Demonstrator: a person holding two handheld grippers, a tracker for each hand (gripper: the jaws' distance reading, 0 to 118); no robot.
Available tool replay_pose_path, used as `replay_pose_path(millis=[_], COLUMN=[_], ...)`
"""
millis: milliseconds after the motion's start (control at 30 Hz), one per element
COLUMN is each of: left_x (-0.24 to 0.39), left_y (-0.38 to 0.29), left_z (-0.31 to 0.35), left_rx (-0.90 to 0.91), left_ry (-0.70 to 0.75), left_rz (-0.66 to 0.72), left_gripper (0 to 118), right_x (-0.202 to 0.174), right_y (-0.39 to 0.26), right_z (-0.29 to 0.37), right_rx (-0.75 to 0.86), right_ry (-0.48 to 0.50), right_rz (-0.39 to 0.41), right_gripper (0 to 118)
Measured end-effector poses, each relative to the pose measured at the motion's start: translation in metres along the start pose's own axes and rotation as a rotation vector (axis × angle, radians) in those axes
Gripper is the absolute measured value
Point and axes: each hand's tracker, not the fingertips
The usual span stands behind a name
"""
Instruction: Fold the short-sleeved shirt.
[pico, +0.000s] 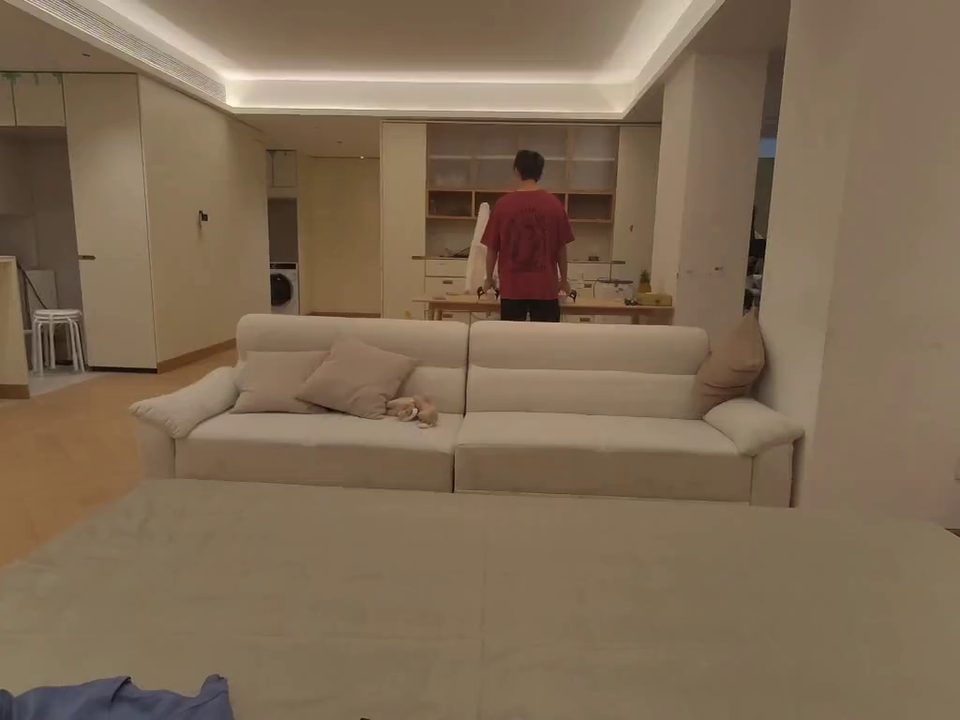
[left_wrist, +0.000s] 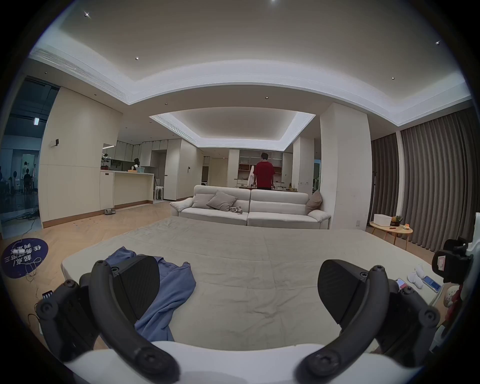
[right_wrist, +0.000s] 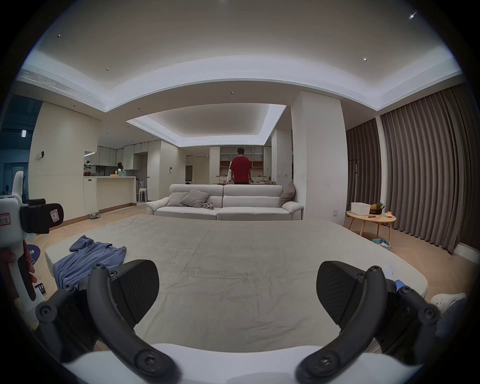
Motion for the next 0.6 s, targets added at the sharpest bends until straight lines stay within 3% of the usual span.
replay_pose_path(millis=[133, 200, 233, 300, 367, 467, 500, 533, 600], left_x=[0.0, 0.005, 0.012, 0.031, 0.05, 0.057, 0.053, 0.052, 0.055], left_y=[0.013, 0.023, 0.027, 0.025, 0.002, -0.058, -0.072, -0.084, -0.094], left_z=[-0.004, -0.004, -0.004, -0.01, -0.014, -0.022, -0.022, -0.021, -0.016], left_rx=[-0.009, 0.018, 0.035, 0.083, 0.157, 0.423, 0.433, 0.411, 0.249], left_ry=[-0.023, -0.051, -0.049, 0.03, 0.095, 0.259, 0.19, 0.117, 0.005], left_rz=[-0.079, -0.187, -0.311, -0.662, -1.164, -1.843, -1.916, -1.951, -1.907], left_gripper=[118, 118, 118, 118, 118, 118, 118, 118, 118], right_x=[0.007, 0.006, -0.001, -0.026, -0.062, -0.081, -0.081, -0.082, -0.086], right_y=[0.011, 0.022, 0.029, 0.034, 0.007, -0.059, -0.07, -0.079, -0.093], right_z=[-0.004, -0.006, -0.007, -0.009, -0.008, -0.014, -0.014, -0.014, -0.012], right_rx=[0.007, 0.042, 0.046, 0.051, 0.118, 0.208, 0.2, 0.156, 0.025], right_ry=[-0.006, 0.035, 0.065, 0.083, 0.036, 0.001, 0.047, 0.135, 0.268], right_rz=[0.012, 0.068, 0.187, 0.568, 1.18, 1.966, 2.089, 2.122, 2.004], right_gripper=[118, 118, 118, 118, 118, 118, 118, 118, 118])
